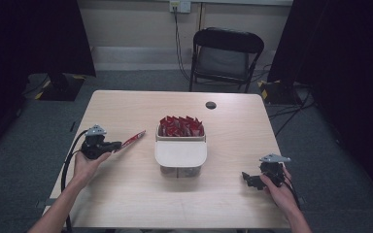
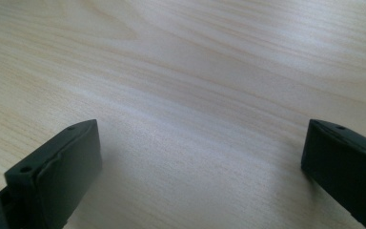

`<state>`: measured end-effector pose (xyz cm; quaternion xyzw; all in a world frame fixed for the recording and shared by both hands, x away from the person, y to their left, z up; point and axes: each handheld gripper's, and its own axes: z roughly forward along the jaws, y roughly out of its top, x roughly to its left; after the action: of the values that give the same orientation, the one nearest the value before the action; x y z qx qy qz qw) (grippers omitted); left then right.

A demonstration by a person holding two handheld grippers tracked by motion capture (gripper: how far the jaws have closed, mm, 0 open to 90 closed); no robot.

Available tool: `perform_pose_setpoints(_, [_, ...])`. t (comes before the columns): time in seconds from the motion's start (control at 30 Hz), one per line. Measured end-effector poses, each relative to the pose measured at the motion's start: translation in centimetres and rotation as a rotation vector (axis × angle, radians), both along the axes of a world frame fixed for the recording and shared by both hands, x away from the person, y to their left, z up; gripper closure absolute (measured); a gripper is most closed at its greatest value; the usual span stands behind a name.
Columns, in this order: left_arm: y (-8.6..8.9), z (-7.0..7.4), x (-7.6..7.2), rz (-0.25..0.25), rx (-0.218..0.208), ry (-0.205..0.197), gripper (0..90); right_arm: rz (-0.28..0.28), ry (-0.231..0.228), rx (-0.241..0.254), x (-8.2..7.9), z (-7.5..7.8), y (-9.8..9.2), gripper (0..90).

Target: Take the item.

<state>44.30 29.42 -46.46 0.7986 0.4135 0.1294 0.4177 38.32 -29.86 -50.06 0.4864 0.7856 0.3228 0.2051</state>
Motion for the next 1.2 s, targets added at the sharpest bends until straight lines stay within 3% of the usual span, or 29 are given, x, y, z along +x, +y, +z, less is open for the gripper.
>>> perform_pose_setpoints(0.1, [-0.2,-0.2,0.0,-0.008,0.015,0.001,89.1,0.0,0.0,0.0,0.0,0.0,0.0,0.0])
perform_pose_setpoints(0.33, [-0.1,0.3,-0.1,-0.006,-0.029,-0.012,81.4,0.001,0.001,0.001,0.0,0.0,0.0,0.0])
perform_pose_setpoints(0.5, [-0.3,0.8,-0.3,-0.007,-0.057,-0.017,63.6,0.001,0.001,0.001,0.0,0.0,0.0,0.0])
perform_pose_setpoints(0.63, [-0.6,1.0,-0.5,0.01,-0.053,-0.002,46.7,0.0,0.0,0.0,0.0,0.0,0.0,0.0])
perform_pose_setpoints(0.83, [-0.5,1.8,-1.6,0.018,-0.011,-0.004,34.6,-0.001,0.001,0.001,0.0,0.0,0.0,0.0])
perform_pose_setpoints(1.0, [-0.4,2.6,-2.7,0.029,0.008,-0.027,31.1,0.0,0.001,0.001,0.0,0.0,0.0,0.0])
perform_pose_setpoints(1.2, [0.5,2.6,-4.3,0.024,0.036,-0.009,30.5,0.0,0.001,0.001,0.0,0.0,0.0,0.0])
